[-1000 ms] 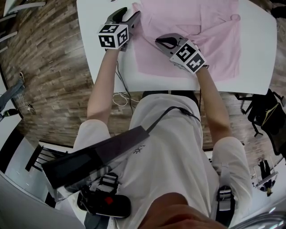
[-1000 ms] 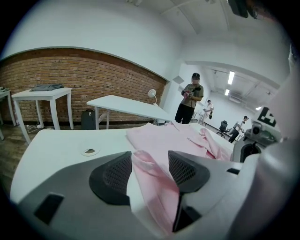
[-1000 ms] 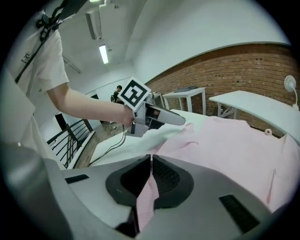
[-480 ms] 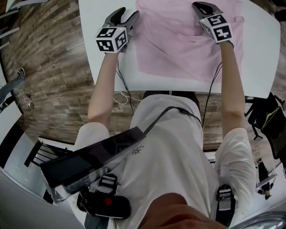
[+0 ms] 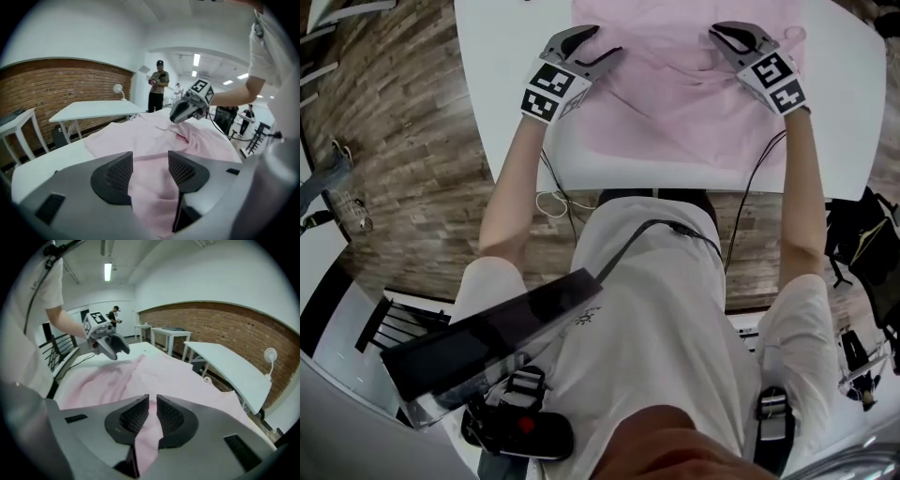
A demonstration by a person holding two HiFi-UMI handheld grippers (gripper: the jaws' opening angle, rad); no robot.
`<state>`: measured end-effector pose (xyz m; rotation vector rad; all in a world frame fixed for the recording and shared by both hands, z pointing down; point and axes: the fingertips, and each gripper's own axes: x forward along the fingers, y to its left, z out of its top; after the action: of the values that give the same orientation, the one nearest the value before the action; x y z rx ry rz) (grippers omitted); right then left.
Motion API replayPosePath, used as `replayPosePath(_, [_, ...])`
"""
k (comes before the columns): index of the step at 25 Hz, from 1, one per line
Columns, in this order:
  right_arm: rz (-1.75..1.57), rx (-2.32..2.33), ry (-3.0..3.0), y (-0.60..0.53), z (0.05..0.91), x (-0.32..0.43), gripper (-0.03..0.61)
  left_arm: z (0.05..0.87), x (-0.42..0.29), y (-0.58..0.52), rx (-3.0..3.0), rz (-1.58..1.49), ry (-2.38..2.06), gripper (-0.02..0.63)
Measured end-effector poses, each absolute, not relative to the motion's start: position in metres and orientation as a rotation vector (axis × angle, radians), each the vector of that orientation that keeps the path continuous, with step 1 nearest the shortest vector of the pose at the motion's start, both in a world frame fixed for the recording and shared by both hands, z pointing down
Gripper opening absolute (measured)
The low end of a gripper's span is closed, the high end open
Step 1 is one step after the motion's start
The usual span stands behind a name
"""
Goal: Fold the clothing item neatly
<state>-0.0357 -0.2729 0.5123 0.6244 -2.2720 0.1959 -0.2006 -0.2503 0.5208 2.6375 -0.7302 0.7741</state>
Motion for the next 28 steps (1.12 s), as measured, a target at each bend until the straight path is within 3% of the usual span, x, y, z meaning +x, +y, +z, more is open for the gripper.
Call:
replayPosePath(3, [0.248, 0.427, -2.266, -0.225, 0.514, -0.030, 0.087, 0.521, -0.179, -0.233, 2.733, 0.892, -0.524, 0.236])
replayPosePath(8, [0.276, 0.264, -2.160, -0.193, 0.551, -0.026, 0.087, 0.519, -0.151, -0.230, 2.745, 0.837, -0.469, 0.236])
replayPosePath(10, [0.233, 0.220, -2.126, -0.195, 0.559, -0.033, 0.063, 0.516, -0.149, -0.231, 2.745, 0.831, -0.458, 0.236])
replayPosePath(11, [0.209, 0.207, -2.124, -0.198, 0.558, -0.039, 0.008, 0.516, -0.150, -0.231, 2.744, 0.838, -0.446, 0.236])
replayPosePath(19, [-0.088, 0.525, -2.160, -0.329, 0.517, -0.040, 0.008, 0.524, -0.168, -0.260, 2.674, 0.849, -0.686, 0.236])
replayPosePath(24, [-0.056, 0.520, -2.080, -0.354, 0.553, -0.010, 0.009, 0.547, -0.181, -0.283, 2.563, 0.968, -0.938, 0.236])
replayPosePath(28, [-0.033, 0.549, -2.078, -0.336, 0.570, 0.013, 0.087, 0.577, -0.198, -0.291, 2.462, 1.037, -1.060, 0.236])
